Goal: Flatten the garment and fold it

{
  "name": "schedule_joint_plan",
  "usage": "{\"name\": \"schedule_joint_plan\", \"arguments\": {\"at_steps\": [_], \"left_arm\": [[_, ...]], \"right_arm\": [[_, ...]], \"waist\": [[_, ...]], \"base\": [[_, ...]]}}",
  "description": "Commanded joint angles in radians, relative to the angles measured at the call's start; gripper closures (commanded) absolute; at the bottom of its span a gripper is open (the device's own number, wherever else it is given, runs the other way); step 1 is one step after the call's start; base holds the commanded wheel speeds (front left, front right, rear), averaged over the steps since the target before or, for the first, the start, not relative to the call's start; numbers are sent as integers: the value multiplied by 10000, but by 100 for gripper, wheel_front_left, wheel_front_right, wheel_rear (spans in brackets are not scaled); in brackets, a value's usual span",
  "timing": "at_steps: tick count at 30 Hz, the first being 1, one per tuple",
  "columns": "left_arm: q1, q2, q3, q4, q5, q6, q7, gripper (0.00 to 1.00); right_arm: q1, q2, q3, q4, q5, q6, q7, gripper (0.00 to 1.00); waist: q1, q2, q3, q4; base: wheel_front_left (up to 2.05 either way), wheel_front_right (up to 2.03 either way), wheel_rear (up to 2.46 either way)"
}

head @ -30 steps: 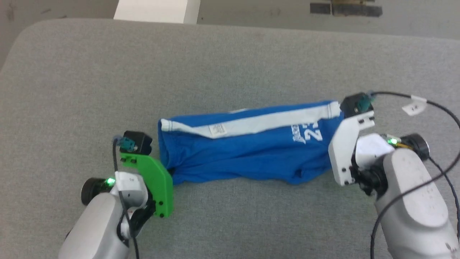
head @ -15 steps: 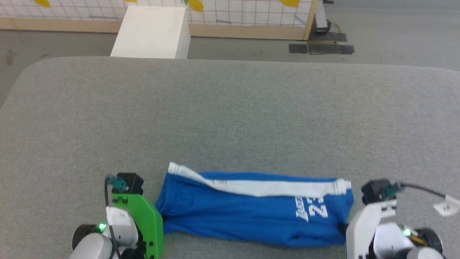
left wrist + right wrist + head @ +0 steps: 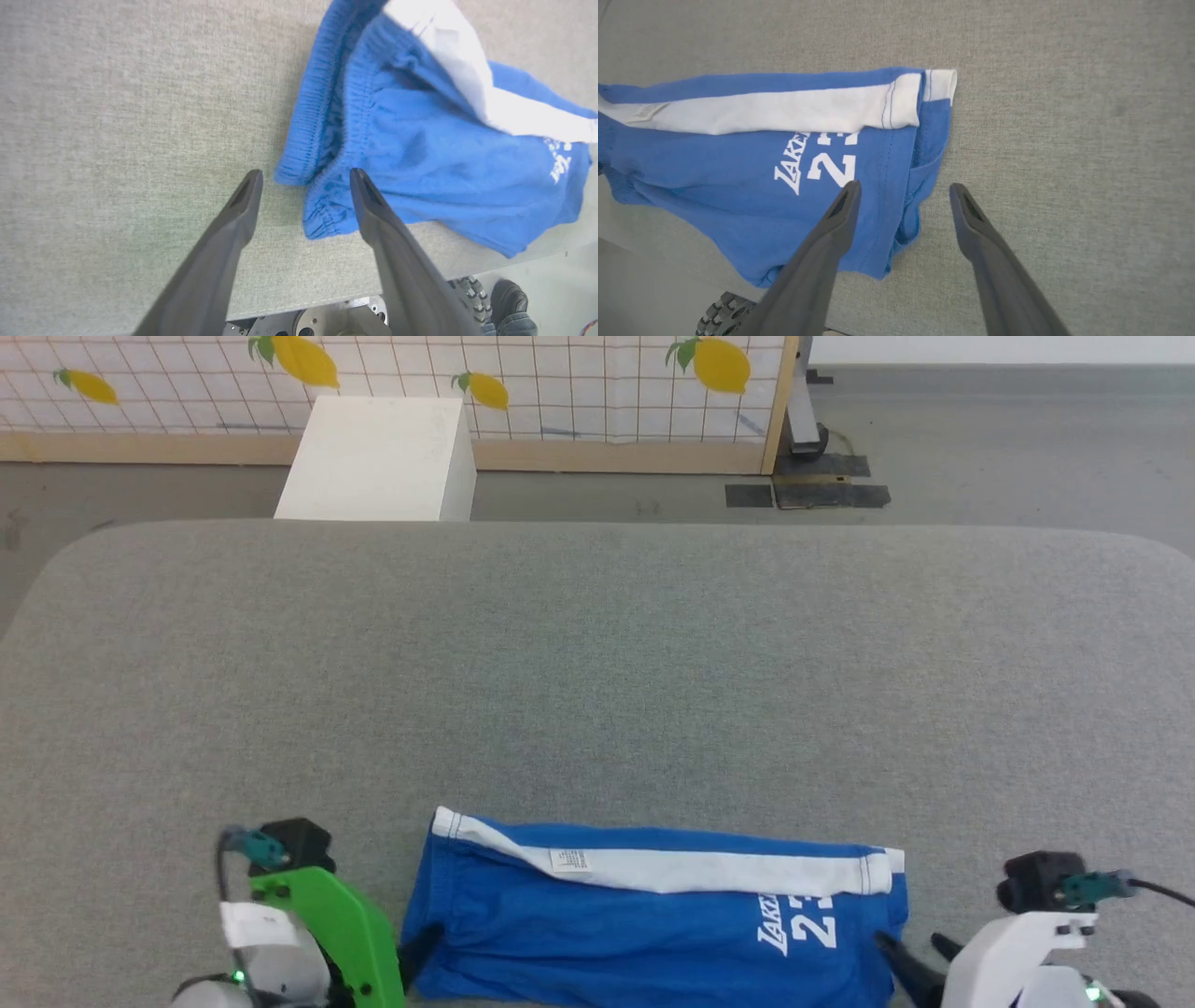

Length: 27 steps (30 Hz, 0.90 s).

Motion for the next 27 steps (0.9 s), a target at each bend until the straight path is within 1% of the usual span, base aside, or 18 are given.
{"name": "schedule_joint_plan", "arguments": {"at_steps": [1,3,5,7,9,10,13,15,18,21,25,27], "left_arm": [[150,-5,233,-256,-228,95,-40,0],[214,-100,727,-739,-597,218,-249,0],[165,-83,1292,-1156,-575,350,-852,0],[14,-31,1824,-1346,-233,356,-1868,0],[-119,-49,2115,-1314,191,186,-3010,0],[-278,-22,2263,-1085,681,-112,-4214,0],[-462,-30,2226,-691,1487,-674,-6179,0],[-528,-69,2173,-405,1957,-923,-7363,0],[-542,-159,2059,40,2443,-1149,-8684,0],[-512,-324,2017,399,2552,-1215,-9345,0],[-490,-485,2023,743,2516,-1231,-9638,0],[-506,-517,1995,862,2511,-1258,-9695,0]], "right_arm": [[21,-12,-148,-178,162,-15,-24,0],[-85,-12,-397,-422,310,-15,83,0],[-251,-12,-534,-620,101,-15,310,0],[-422,-12,-587,-695,-101,-15,600,0],[-614,-12,-668,-544,-200,-15,872,0],[-792,-11,-662,-332,-341,-15,1126,0],[-1069,-11,-611,115,-471,-15,1306,0],[-1158,-11,-481,391,-511,-15,1400,0],[-1221,-11,-124,759,-501,-15,1495,0],[-1294,-11,319,1069,-402,-15,1439,0],[-1461,-11,923,1415,-307,-15,1241,0],[-1569,-11,1056,1586,-310,-15,1127,0]], "waist": [[0,0,-81,-14],[0,0,-124,-39],[0,0,-121,-70],[0,0,-93,-72],[0,0,-41,-56],[0,0,39,-41],[0,0,168,17],[0,0,237,57],[0,0,353,102],[0,0,441,126],[0,0,528,133],[0,0,544,151]], "base": [[0,0,0],[0,0,0],[0,0,0],[0,0,0],[0,0,0],[0,0,0],[0,0,0],[0,0,0],[0,0,0],[0,0,0],[0,0,0],[0,0,0]]}}
